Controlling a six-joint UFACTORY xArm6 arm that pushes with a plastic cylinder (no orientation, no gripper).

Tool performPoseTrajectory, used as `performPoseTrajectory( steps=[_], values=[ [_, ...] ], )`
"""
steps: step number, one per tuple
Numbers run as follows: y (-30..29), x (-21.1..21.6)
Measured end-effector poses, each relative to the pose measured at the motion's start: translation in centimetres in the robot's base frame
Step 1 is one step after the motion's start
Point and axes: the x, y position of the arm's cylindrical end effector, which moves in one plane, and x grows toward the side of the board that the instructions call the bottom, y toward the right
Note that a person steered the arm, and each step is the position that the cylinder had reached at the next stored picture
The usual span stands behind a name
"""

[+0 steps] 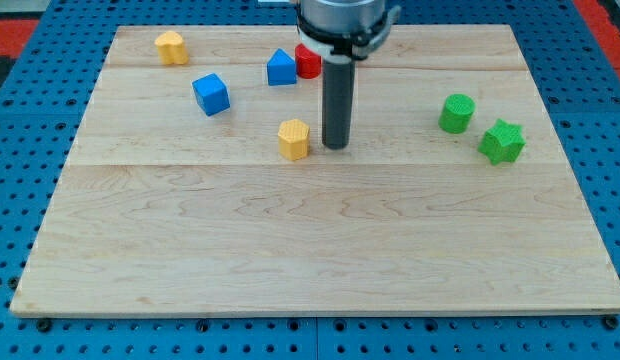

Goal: Move the yellow hexagon into the blue cube

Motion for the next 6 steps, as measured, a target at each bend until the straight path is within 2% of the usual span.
performPoseTrajectory(
  steps=[1, 2, 6],
  values=[
    [-6.4, -1.8],
    [-9.5, -5.3],
    [-14.7, -14.9]
  ],
)
